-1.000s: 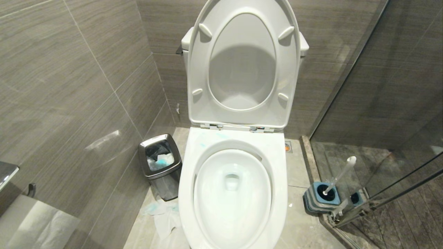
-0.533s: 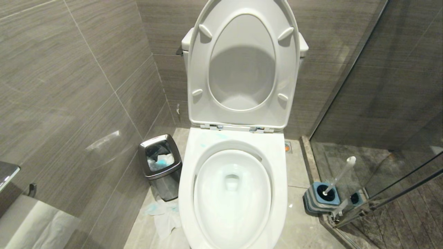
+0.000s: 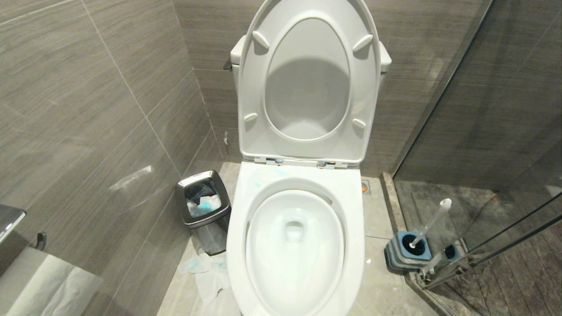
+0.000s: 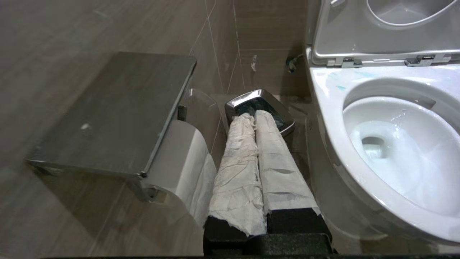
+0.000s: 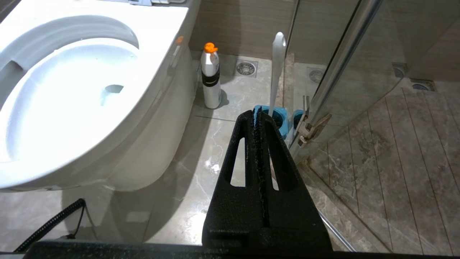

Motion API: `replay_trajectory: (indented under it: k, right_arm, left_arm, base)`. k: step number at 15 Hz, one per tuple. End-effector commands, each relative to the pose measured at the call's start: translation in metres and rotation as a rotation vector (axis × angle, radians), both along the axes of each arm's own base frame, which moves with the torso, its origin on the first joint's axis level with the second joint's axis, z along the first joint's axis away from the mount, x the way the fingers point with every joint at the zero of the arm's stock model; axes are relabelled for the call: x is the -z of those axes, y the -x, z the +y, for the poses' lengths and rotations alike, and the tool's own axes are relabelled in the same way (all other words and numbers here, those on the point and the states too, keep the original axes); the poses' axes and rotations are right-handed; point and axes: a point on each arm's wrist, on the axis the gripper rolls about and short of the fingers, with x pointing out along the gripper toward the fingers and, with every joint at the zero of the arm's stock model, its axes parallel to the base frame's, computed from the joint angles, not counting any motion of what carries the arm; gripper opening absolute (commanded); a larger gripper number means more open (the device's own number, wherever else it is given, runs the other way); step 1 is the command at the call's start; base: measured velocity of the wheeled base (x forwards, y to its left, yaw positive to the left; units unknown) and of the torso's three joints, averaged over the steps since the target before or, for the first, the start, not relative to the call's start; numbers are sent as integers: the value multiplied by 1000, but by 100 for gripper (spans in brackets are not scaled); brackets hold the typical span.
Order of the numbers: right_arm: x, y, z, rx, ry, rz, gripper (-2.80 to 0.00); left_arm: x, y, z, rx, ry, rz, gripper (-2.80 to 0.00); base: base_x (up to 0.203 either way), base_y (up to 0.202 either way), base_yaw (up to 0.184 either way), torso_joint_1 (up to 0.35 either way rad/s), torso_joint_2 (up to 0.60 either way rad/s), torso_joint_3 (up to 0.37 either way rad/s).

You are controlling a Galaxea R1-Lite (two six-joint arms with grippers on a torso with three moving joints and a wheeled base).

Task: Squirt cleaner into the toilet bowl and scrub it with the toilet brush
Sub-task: Pour in the cleaning agent

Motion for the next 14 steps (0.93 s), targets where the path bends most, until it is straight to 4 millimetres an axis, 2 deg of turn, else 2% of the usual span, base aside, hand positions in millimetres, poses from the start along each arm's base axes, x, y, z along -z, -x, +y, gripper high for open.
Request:
replay_trajectory:
  k: [1,6,14]
  right_arm:
    - [0,0,0,0,0,1,-280]
    - [0,0,0,0,0,1,-280]
    - [0,0,0,0,0,2,-280]
  left_arm:
    - [30,-11,0,3,-1,-59,-280]
    - [66,-29,0,6,-48,-12,-280]
    - [79,-31,0,30,-83,109,-280]
  base:
    - [0,0,0,0,0,0]
    - [0,0,0,0,0,0]
    - [0,0,0,0,0,0]
